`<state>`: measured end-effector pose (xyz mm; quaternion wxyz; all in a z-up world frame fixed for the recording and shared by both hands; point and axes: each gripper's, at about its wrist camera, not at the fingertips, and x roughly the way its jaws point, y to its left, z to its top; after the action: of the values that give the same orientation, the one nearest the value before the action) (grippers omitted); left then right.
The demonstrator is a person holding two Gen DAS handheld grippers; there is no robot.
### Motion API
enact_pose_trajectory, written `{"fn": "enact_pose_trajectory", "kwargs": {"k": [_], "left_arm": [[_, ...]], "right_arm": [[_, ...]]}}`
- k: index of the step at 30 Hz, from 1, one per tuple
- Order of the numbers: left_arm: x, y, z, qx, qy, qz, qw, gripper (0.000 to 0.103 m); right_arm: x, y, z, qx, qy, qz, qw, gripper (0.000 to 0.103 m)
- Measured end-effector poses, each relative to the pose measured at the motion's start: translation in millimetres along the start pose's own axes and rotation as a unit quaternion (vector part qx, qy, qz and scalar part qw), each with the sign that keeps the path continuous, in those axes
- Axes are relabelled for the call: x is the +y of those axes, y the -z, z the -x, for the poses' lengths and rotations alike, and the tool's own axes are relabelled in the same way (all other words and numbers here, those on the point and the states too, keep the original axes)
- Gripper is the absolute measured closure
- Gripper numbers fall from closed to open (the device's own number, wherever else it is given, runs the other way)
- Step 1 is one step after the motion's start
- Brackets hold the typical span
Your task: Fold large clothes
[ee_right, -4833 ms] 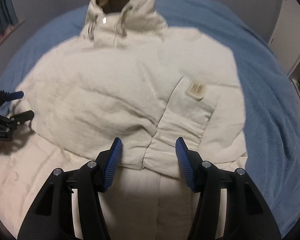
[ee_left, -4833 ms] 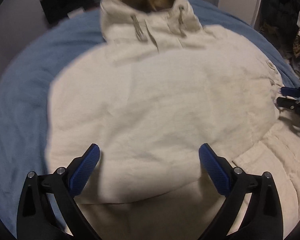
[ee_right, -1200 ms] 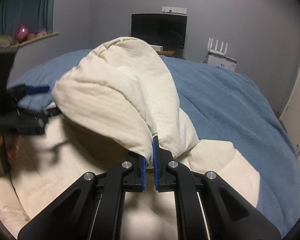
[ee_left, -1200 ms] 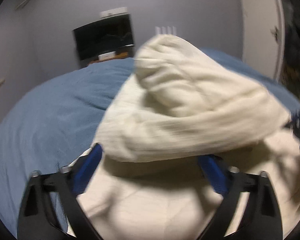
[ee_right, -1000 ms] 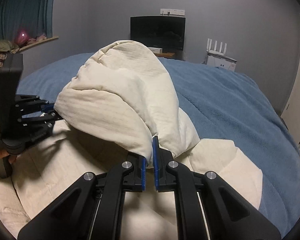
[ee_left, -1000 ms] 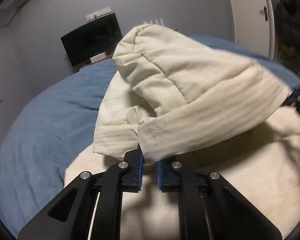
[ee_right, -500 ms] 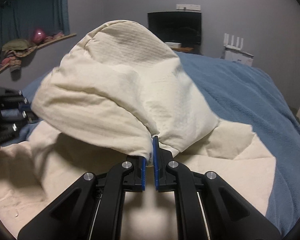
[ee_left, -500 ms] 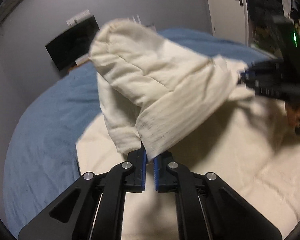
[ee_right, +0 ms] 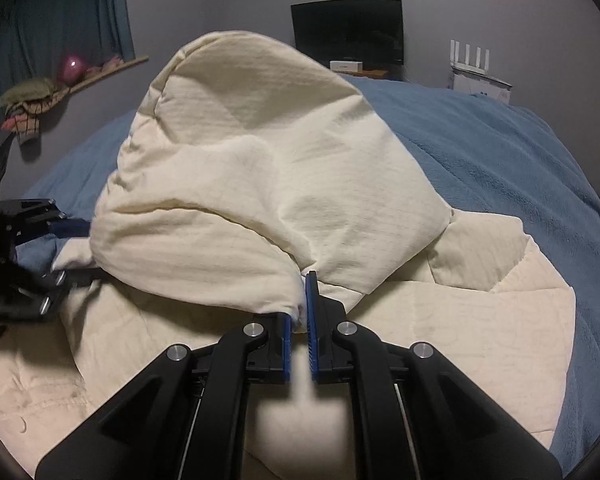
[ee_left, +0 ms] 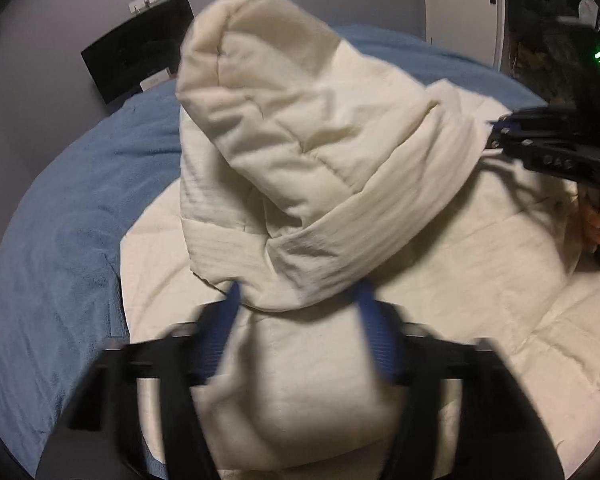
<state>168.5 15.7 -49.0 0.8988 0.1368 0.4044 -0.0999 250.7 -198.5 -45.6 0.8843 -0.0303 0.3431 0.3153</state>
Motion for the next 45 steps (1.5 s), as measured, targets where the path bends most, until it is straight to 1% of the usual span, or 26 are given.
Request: {"fn": "enact_pose_trajectory", "kwargs": {"k": [2, 4, 5, 6, 9, 11, 12, 14, 15, 16, 17, 19, 22, 23, 25, 27, 29, 30, 31, 34, 36, 38, 39, 41, 43, 45], "left_arm": [[-7, -3, 15, -0.016, 0.02, 0.004, 0.9997, 0.034], [-8, -7, 27, -0.042, 0.052, 0.013, 0.9977, 0.024], [-11, -10, 33, -0.05, 0.062, 0.018, 0.9967, 0.023], [-9, -13, 34, -0.057, 0.079, 0.032, 0.9947, 0.022], [4, -21, 20, -0.05, 0.098, 0.084, 0.9904, 0.022], [14, -23, 13, -0.049, 0.11, 0.125, 0.9848, 0.024], [24, -23, 7, -0.048, 0.128, 0.158, 0.978, 0.027], [32, -22, -1, -0.04, 0.164, 0.198, 0.9655, 0.038], [34, -21, -5, -0.034, 0.18, 0.208, 0.9607, 0.046], [35, -19, -11, -0.025, 0.193, 0.218, 0.9565, 0.051], [36, -19, -13, -0.022, 0.198, 0.219, 0.9551, 0.055], [38, -18, -16, -0.02, 0.208, 0.224, 0.9518, 0.069], [49, -14, -18, -0.022, 0.214, 0.253, 0.9433, 0.078], [48, -12, -17, -0.017, 0.207, 0.259, 0.9431, 0.078], [52, -9, -23, -0.003, 0.196, 0.265, 0.9441, 0.079], [55, -6, -29, 0.012, 0.198, 0.276, 0.9403, 0.078], [59, -5, -30, 0.017, 0.201, 0.283, 0.9378, 0.077], [59, -6, -30, 0.018, 0.193, 0.28, 0.9403, 0.077], [59, -7, -28, 0.018, 0.189, 0.276, 0.9423, 0.077], [54, -11, -26, 0.02, 0.171, 0.26, 0.9501, 0.076], [50, -12, -25, 0.023, 0.163, 0.254, 0.9532, 0.076], [46, -16, -26, 0.028, 0.157, 0.245, 0.9563, 0.075], [42, -19, -27, 0.03, 0.155, 0.242, 0.9573, 0.074], [39, -22, -29, 0.034, 0.154, 0.241, 0.9575, 0.073], [38, -24, -31, 0.035, 0.156, 0.243, 0.9569, 0.072], [36, -27, -28, 0.026, 0.156, 0.236, 0.959, 0.069]], "right_arm": [[-3, 0, 1, -0.002, 0.003, -0.006, 1.0, 0.098], [-2, 1, 2, -0.002, 0.002, -0.009, 1.0, 0.098], [-2, -1, 1, -0.001, 0.002, -0.007, 1.0, 0.098], [-1, -1, 1, -0.001, 0.003, -0.003, 1.0, 0.098], [1, 2, 0, 0.003, 0.002, 0.004, 1.0, 0.098], [3, 1, -2, 0.006, 0.002, 0.004, 1.0, 0.098], [2, 0, -3, 0.007, 0.003, 0.005, 1.0, 0.098], [4, -1, -5, 0.009, 0.004, 0.01, 1.0, 0.098], [5, -2, -7, 0.01, 0.007, 0.013, 1.0, 0.098], [6, -2, -8, 0.011, 0.01, 0.015, 1.0, 0.098], [7, -2, -9, 0.012, 0.011, 0.017, 1.0, 0.098], [9, -2, -11, 0.014, 0.011, 0.019, 1.0, 0.097], [16, -2, -13, 0.014, 0.01, 0.031, 0.999, 0.092], [20, -3, -13, 0.015, 0.013, 0.037, 0.999, 0.086], [28, -4, -14, 0.021, 0.008, 0.049, 0.999, 0.081], [30, -6, -12, 0.024, 0.002, 0.053, 0.998, 0.077], [28, -7, -9, 0.023, -0.009, 0.05, 0.998, 0.067], [27, -8, -7, 0.021, -0.018, 0.049, 0.998, 0.063], [24, -9, -3, 0.016, -0.034, 0.046, 0.998, 0.056], [21, -15, 7, -0.007, -0.056, 0.039, 0.998, 0.053], [16, -21, 12, -0.027, -0.069, 0.014, 0.997, 0.051], [15, -28, 5, -0.025, -0.059, -0.002, 0.998, 0.05], [16, -32, -4, -0.011, -0.044, -0.002, 0.999, 0.05], [22, -33, -18, 0.008, -0.035, 0.012, 0.999, 0.05], [32, -25, -43, 0.055, -0.004, 0.041, 0.998, 0.05], [38, -16, -56, 0.069, 0.018, 0.055, 0.996, 0.05]]}}
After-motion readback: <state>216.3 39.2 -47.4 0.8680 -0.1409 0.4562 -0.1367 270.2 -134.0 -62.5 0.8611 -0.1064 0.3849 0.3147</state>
